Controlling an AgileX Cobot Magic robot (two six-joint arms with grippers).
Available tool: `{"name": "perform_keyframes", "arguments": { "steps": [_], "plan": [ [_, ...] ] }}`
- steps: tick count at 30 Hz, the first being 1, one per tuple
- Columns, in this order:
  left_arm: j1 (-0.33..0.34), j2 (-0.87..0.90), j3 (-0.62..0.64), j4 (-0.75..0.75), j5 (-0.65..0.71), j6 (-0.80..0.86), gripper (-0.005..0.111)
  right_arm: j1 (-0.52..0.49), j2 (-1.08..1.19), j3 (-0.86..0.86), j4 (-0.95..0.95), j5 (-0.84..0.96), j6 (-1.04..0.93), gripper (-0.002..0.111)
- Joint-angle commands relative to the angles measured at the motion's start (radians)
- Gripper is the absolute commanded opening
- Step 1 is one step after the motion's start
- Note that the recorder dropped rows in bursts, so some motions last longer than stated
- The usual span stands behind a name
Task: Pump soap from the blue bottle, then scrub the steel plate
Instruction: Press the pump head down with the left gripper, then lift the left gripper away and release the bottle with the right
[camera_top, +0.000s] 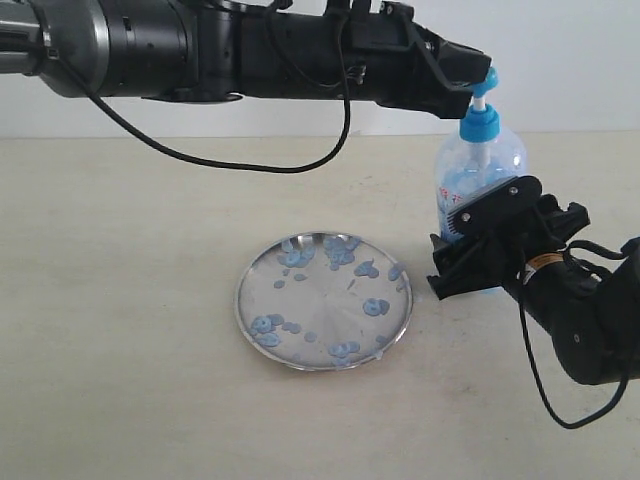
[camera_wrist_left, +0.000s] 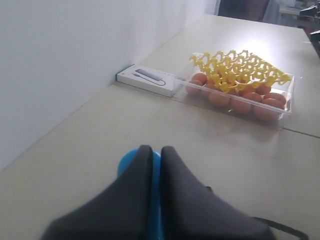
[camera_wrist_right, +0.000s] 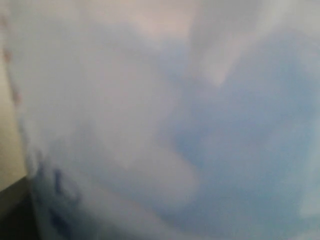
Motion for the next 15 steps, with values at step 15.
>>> {"name": "perform_keyframes", "arguments": {
  "steps": [15],
  "plan": [
    [-0.003, -0.19, 0.075, 0.022, -0.214, 0.1, 0.004, -0.001, 0.012, 0.01, -0.012, 0.067, 0.244, 0.0]
  ]
}}
